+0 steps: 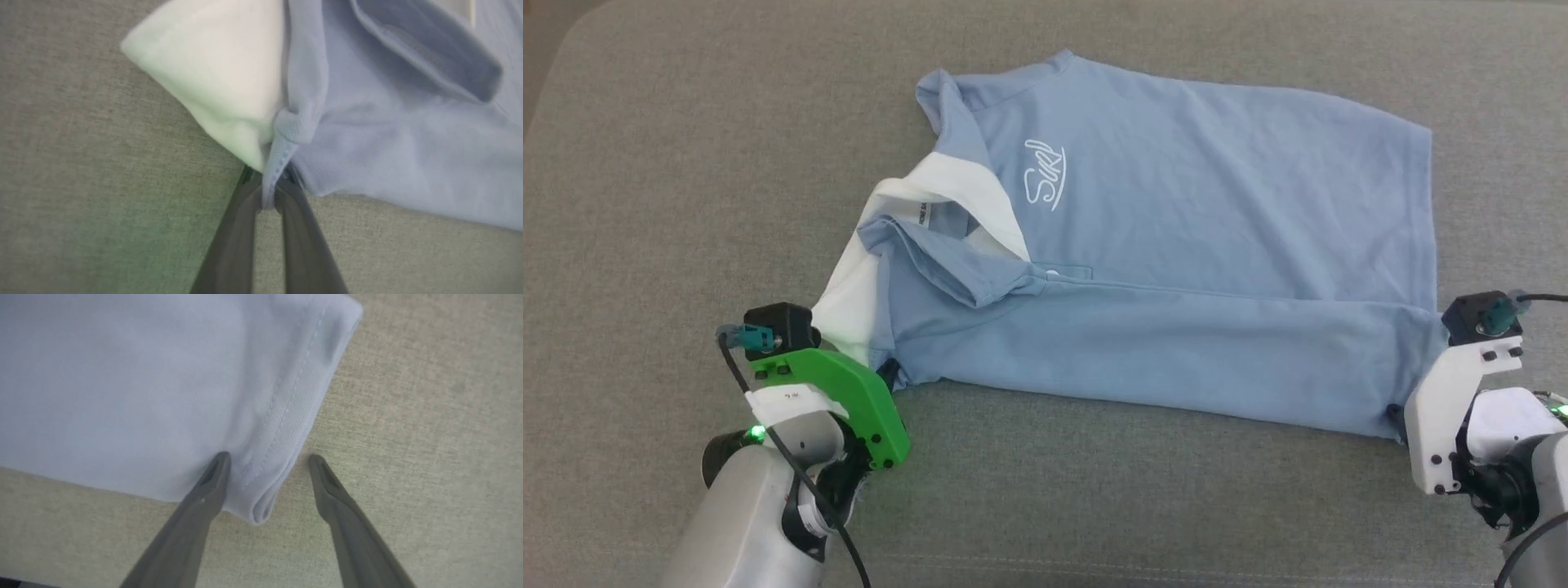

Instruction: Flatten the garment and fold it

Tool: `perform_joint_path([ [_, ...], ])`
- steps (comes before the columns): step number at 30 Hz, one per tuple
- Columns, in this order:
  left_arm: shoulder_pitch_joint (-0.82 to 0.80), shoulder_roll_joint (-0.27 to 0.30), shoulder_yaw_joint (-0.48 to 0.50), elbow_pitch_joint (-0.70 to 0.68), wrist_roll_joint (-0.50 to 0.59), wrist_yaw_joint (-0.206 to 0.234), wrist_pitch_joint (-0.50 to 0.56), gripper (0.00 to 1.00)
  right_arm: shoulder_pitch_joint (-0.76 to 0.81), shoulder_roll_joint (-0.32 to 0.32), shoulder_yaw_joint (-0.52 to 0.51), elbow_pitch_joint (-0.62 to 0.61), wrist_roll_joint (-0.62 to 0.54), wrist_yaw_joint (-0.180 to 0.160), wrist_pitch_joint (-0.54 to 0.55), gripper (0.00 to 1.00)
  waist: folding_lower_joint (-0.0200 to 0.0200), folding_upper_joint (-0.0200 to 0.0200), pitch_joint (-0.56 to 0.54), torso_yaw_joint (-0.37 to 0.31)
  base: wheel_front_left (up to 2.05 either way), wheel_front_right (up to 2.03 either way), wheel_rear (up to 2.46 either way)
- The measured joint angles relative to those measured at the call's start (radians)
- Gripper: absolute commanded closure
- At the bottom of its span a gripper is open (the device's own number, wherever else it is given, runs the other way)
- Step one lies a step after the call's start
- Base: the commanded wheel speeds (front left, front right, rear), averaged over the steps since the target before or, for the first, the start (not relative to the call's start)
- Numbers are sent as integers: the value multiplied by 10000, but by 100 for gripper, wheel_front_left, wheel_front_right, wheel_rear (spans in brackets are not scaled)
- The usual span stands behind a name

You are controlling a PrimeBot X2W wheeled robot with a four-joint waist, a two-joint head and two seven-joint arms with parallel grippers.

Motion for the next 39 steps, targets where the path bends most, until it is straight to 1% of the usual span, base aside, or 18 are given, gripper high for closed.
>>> perform_joint_path([
  [1, 8, -2, 15, -84, -13, 0, -4, 100, -133, -174, 278, 144, 203, 0, 173, 0, 0, 0, 113, 59, 0, 0, 0],
  [2, 11, -6, 23, -96, -44, 0, -15, 100, -172, -226, 299, 176, 320, 0, 249, 29, 0, 0, 125, 80, 0, 0, 0],
  [3, 12, -6, 23, -96, -63, 0, -15, 100, -199, -265, 301, 194, 451, 0, 274, 86, 0, 0, 120, 89, 0, 0, 0],
  [4, 16, -12, 36, -96, -88, 0, -25, 100, -233, -295, 313, 207, 562, 0, 307, 100, 0, 0, 106, 89, 0, 0, 0],
  [7, 89, -35, 86, -100, -257, -2, -117, 100, -301, -318, 345, 224, 984, 2, 336, 100, 0, 0, -1, 87, 0, 0, 0],
  [11, 153, -38, 261, -167, -385, -4, -222, 100, -313, -334, 207, 205, 1294, 2, 117, 100, 0, 1, -250, 74, 0, 0, 0],
  [14, 157, -19, 424, -374, -487, -2, -291, 100, -337, -408, 100, 23, 1484, 2, -12, 100, 0, 0, -494, 63, 0, 0, 0],
  [17, 219, 19, 629, -754, -560, 17, -322, 100, -410, -614, -46, -303, 1615, 2, -23, 100, 1, 0, -761, 55, 0, 0, 0],
  [23, 1096, 186, 702, -1910, -619, 391, -19, 100, -291, -984, -343, -742, 1810, 4, 155, 100, 0, 0, -1260, 62, 0, 0, 0],
  [28, 2070, 249, 594, -2334, -798, 665, 255, 100, 452, -959, -548, -828, 1852, 8, 272, 100, 0, 0, -1426, 95, 0, 0, 0],
  [31, 2388, 180, 514, -2236, -924, 719, 311, 100, 893, -826, -619, -663, 1837, 8, 359, 100, 0, 0, -1421, 89, 0, 0, 0],
  [36, 2499, 86, 353, -1415, -1014, 805, 533, 100, 1409, -562, -608, -111, 1726, 8, 401, 100, 0, 0, -1431, 48, 0, 0, 0],
  [39, 2574, 54, 324, -897, -1081, 805, 610, 100, 1555, -395, -548, 249, 1626, 6, 247, 100, 0, 1, -1435, 1, 0, 0, 0],
])
